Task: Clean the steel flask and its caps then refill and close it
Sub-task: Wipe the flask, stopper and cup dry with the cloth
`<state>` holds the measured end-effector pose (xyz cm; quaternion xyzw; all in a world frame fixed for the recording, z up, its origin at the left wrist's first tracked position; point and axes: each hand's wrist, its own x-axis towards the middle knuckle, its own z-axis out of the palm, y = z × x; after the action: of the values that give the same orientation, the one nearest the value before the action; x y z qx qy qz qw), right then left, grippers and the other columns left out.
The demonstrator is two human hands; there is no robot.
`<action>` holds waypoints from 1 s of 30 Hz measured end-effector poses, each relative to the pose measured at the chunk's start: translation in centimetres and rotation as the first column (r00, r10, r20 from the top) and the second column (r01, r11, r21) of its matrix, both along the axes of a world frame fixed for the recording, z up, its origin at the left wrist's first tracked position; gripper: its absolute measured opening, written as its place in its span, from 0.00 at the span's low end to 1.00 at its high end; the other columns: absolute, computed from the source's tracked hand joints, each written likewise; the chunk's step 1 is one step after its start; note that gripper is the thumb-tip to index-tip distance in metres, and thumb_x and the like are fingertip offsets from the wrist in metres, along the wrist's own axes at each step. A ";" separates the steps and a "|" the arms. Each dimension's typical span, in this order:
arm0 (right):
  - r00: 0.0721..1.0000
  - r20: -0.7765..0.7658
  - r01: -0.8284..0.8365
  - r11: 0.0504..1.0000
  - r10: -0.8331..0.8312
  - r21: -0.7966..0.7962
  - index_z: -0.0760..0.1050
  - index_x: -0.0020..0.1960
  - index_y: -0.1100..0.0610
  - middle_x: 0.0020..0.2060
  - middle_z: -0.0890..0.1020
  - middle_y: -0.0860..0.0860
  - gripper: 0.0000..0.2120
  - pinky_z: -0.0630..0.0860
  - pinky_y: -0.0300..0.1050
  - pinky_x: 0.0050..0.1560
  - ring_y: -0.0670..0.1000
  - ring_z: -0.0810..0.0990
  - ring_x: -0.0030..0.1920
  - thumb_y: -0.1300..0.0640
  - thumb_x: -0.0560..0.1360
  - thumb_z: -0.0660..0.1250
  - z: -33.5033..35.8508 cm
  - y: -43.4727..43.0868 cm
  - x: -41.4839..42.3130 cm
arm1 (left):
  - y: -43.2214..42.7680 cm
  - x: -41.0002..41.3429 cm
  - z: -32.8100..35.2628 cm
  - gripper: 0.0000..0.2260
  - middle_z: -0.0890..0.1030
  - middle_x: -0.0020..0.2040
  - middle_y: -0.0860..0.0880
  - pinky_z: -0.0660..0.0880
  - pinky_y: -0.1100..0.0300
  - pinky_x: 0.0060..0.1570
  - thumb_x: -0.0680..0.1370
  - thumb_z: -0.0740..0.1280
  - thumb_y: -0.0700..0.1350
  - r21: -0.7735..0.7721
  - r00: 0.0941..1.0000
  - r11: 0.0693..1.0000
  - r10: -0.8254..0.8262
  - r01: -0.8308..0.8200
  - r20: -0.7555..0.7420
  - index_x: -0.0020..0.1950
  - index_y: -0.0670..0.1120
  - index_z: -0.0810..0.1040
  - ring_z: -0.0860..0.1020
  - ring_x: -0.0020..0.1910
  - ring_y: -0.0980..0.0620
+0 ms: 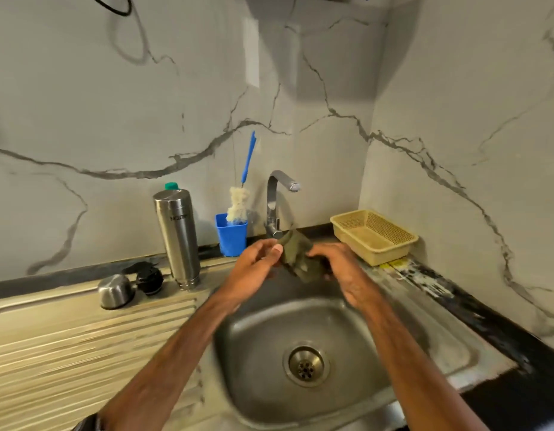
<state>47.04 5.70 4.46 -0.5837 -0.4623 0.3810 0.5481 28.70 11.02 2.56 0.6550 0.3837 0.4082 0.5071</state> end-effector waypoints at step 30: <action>0.948 -0.092 -0.309 0.951 0.305 -0.028 0.83 0.57 0.59 0.49 0.87 0.56 0.13 0.82 0.51 0.53 0.57 0.84 0.55 0.63 0.72 0.74 -3.9 3.0 -12.7 | 0.6 -14.7 0.0 0.21 0.84 0.44 0.35 0.82 0.53 0.43 0.80 0.69 0.56 0.042 0.966 0.985 0.172 -0.167 -0.190 0.45 0.36 0.85 0.81 0.39 0.47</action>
<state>34.34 8.65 0.54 -0.4991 -0.5152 0.4962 0.4892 13.97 11.58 2.61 0.6629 0.4804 0.3895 0.4220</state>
